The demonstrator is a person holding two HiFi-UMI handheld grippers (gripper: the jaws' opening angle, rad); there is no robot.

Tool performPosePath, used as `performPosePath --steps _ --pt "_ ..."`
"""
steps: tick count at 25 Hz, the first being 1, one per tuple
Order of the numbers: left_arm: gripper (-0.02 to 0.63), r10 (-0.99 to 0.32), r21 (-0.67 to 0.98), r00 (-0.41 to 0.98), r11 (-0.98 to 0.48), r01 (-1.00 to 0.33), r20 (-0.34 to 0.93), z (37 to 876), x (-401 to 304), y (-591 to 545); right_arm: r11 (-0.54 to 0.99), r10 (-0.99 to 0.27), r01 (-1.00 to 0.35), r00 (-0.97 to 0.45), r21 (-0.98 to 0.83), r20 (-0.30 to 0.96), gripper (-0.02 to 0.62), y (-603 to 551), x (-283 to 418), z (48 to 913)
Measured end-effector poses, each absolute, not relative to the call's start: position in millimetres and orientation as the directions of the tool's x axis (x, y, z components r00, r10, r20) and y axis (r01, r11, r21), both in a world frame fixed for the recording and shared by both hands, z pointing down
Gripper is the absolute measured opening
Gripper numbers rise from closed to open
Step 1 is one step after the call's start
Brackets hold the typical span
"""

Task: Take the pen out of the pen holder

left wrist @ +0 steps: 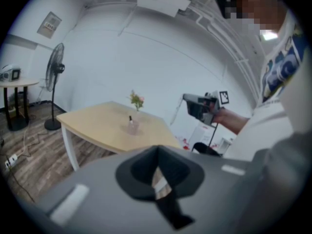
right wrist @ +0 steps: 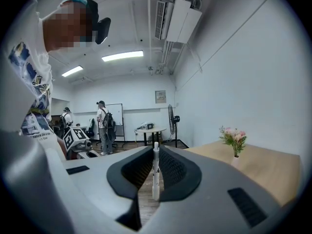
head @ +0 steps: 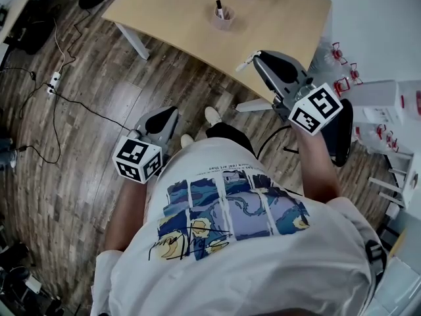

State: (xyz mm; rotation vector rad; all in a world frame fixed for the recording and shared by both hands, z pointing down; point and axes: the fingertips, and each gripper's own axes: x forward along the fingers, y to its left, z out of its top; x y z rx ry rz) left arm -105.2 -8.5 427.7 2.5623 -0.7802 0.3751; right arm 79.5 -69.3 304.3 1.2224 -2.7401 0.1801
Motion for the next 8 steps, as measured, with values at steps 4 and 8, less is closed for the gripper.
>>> performPosePath --steps 4,8 --pt "0.009 -0.466 0.326 0.802 -0.744 -0.584 0.374 428.4 -92.3 -22.7 0.668 -0.723 -0.742 -0.667 -0.065 0.178 0.034 -85.2 91.4 309.7" --pt "0.009 -0.467 0.327 0.799 -0.740 -0.587 0.378 427.4 -77.9 -40.9 0.671 -0.719 -0.738 -0.671 -0.072 0.183 0.034 -106.8 105.5 311.9"
